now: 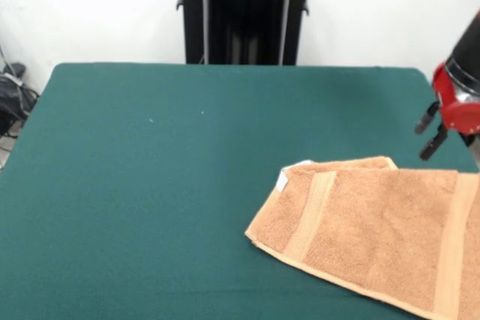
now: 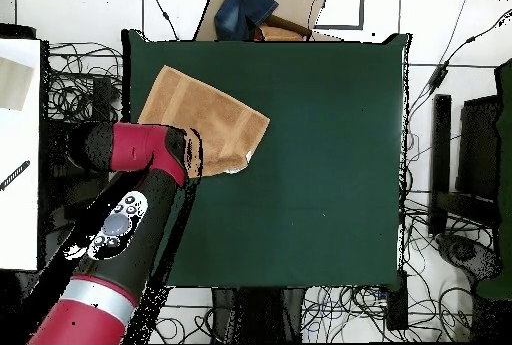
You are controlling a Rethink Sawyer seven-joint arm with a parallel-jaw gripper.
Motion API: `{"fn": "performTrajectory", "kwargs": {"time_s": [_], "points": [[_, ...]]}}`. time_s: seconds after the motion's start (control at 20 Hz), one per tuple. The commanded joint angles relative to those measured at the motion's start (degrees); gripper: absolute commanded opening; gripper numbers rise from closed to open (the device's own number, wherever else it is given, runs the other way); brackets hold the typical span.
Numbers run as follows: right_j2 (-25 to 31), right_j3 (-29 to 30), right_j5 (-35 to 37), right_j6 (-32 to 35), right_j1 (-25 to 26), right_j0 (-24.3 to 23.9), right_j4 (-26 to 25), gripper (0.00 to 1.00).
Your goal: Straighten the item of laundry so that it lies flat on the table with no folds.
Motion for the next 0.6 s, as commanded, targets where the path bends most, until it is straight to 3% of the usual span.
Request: {"fn": "performTrajectory", "kwargs": {"time_s": [0.05,0.6], "points": [[8.6,7.4,-5.6,-1.4,2.7,-2.6,-1.6,1.0],[8.3,4.3,-7.5,0.7,6.6,-2.3,-2.0,1.0]]}}
